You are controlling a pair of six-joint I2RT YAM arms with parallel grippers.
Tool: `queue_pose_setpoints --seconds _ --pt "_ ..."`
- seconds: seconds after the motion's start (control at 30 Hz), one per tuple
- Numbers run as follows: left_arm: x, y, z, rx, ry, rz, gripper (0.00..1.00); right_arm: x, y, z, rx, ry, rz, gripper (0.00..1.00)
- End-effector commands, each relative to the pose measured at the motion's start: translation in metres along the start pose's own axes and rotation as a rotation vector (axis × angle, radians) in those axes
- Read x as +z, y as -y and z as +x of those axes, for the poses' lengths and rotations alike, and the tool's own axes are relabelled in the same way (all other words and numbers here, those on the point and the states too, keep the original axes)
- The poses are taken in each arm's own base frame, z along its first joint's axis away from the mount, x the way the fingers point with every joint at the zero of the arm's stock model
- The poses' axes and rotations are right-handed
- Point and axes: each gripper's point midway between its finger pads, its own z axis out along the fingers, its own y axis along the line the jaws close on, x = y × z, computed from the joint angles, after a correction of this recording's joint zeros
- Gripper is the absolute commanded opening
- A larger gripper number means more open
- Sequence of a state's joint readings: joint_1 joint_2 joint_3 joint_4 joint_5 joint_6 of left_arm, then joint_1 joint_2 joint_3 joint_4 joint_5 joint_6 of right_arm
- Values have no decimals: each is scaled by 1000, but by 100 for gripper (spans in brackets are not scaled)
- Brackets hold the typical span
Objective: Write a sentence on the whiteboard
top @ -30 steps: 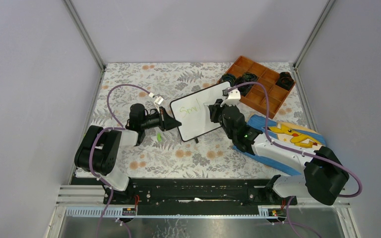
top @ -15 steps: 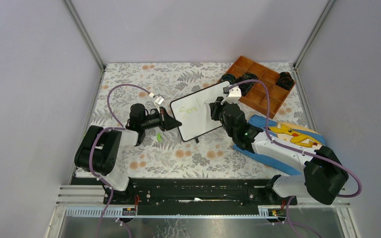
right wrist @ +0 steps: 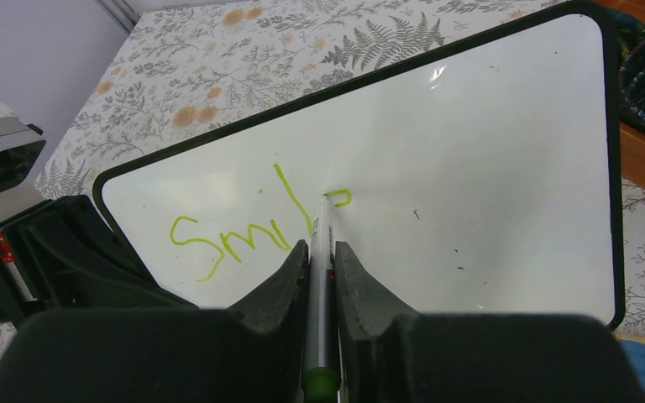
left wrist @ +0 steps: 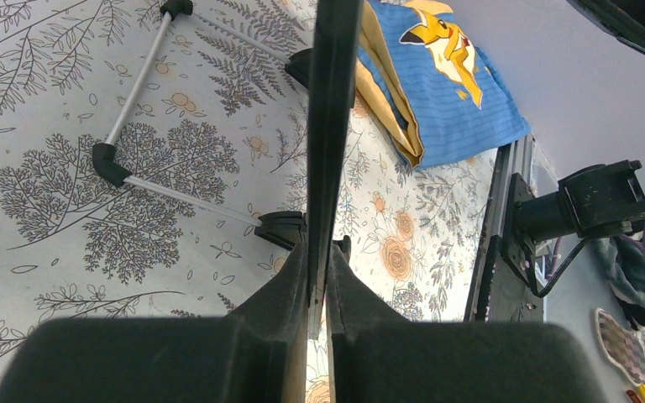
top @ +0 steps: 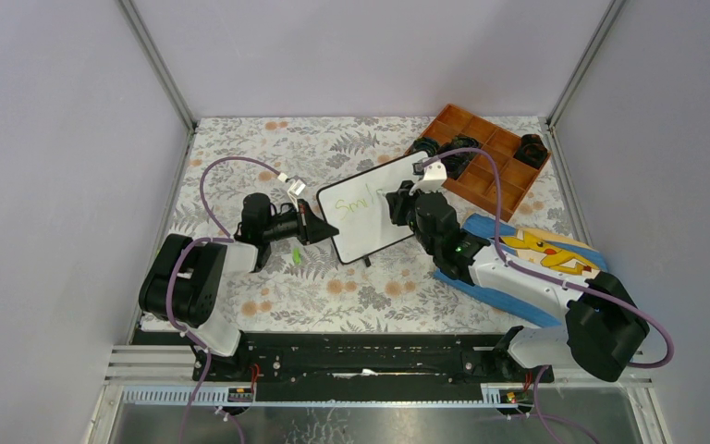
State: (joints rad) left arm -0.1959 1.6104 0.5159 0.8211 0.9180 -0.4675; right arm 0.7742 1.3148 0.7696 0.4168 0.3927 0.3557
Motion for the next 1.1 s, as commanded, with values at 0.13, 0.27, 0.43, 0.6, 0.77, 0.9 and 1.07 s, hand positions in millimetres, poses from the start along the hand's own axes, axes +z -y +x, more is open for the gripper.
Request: queue_pose_setpoints --seconds 0.13,0.27,0.43,0.6,0.77,0.9,1.07 --pt "0 -13 12 -41 -32 -67 0 0 0 3 9 -12 -16 0" --pt "0 -13 12 -40 -31 -67 0 -3 5 10 3 -30 -7 0" --pt "0 -13 12 -39 -31 -67 0 -7 10 15 -7 -46 4 0" --pt "0 -13 12 -39 -31 -67 0 -9 15 15 -15 -46 32 0" --pt "0 -13 13 -39 -33 -68 0 -12 25 11 -25 -32 76 0" --pt "0 -12 12 -38 -32 -67 0 -13 31 7 -31 -17 109 0" --pt "0 -12 12 -36 -31 -68 0 -13 38 1 -22 9 159 0"
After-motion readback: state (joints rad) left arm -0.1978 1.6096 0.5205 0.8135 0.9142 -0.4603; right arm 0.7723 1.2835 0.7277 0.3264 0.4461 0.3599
